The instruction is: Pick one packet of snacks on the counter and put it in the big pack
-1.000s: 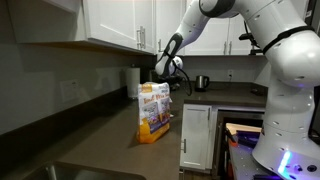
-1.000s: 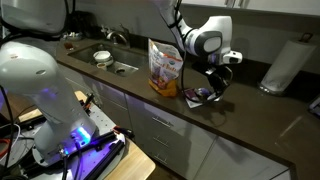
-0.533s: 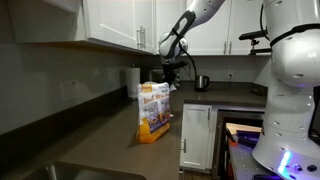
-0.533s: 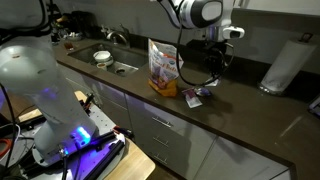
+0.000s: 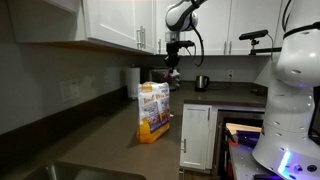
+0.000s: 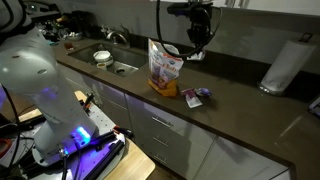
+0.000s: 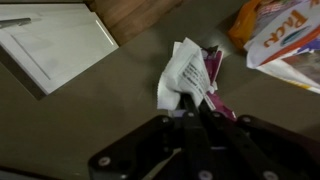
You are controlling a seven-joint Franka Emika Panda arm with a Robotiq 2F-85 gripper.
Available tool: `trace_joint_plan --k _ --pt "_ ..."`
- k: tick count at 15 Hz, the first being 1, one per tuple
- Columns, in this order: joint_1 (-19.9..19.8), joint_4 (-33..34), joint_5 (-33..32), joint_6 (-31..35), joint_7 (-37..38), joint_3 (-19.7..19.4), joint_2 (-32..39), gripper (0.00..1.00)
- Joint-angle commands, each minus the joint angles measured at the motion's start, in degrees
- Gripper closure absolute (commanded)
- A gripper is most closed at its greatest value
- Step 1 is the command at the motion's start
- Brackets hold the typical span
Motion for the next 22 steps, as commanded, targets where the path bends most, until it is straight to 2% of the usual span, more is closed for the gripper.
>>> trace_joint_plan --k 1,7,12,16,17,18,22 --pt "1.0 -4.9 2.4 -3.0 -3.7 2.8 -9.6 0.95" --pt "6.3 -7.6 10.3 -4.0 -7.3 5.9 -13.7 0.95" --pt "9.5 -10.1 13.7 1.2 -9.1 7.7 -11.8 0.95" --pt "10.5 -12.8 13.2 8.6 -11.5 8.1 -9.4 0.95" --pt "10.4 -13.3 12.7 10.2 -12.1 8.2 -8.8 0.87" --pt "10.1 -13.3 12.5 10.5 -12.2 8.2 -8.0 0.68" --pt "8.5 -11.8 10.1 7.5 -10.9 8.0 -7.6 0.42"
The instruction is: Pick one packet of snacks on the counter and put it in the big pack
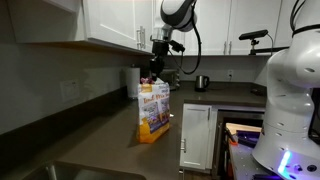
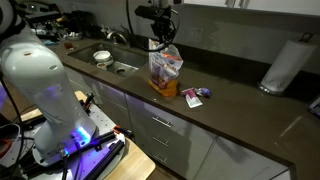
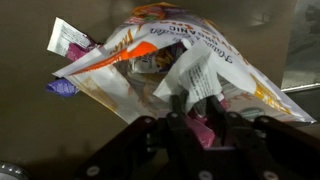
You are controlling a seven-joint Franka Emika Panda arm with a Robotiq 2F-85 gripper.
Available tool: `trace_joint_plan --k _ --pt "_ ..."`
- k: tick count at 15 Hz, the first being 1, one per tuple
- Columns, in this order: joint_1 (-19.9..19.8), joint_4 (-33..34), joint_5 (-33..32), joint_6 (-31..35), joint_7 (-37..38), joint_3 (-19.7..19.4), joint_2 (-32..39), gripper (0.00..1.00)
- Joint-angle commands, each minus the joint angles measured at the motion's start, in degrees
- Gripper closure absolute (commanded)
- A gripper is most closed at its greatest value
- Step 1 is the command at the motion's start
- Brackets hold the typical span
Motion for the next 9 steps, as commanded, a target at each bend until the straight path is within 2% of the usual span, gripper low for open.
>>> trace_joint_plan --k 1,6,7,9 --pt "-2.3 1.6 -2.6 -1.7 -0.4 0.0 -0.4 0.37" --pt "-5.8 3.5 -8.1 -0.8 1.1 -0.8 -1.8 0.05" --pt "-6.3 3.8 -8.6 -1.0 1.0 -1.0 -1.9 0.01" --pt "-7.1 4.1 -9.8 -0.7 1.4 -1.2 -2.0 0.00"
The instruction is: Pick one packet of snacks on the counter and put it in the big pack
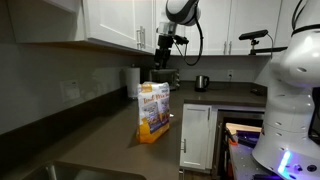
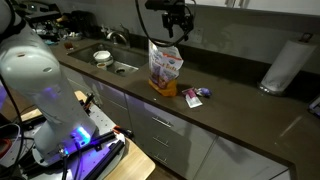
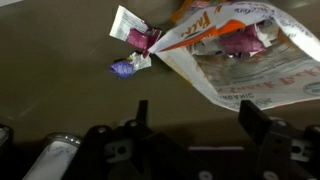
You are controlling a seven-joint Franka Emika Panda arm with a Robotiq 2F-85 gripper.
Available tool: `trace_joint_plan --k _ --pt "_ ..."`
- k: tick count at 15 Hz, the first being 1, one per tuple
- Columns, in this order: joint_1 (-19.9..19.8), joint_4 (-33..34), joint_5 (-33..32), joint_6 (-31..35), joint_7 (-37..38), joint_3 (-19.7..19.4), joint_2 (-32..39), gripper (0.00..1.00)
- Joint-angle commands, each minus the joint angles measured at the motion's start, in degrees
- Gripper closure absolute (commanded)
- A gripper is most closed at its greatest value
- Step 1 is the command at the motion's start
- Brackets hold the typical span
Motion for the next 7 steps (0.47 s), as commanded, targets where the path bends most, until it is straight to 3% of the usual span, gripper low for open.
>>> trace_joint_plan --k 1,7 --pt "-1.6 0.6 -2.7 -0.2 1.5 0.1 -0.7 0.00" --pt "-3.4 1.3 -6.4 -0.3 4.3 0.2 0.8 0.00"
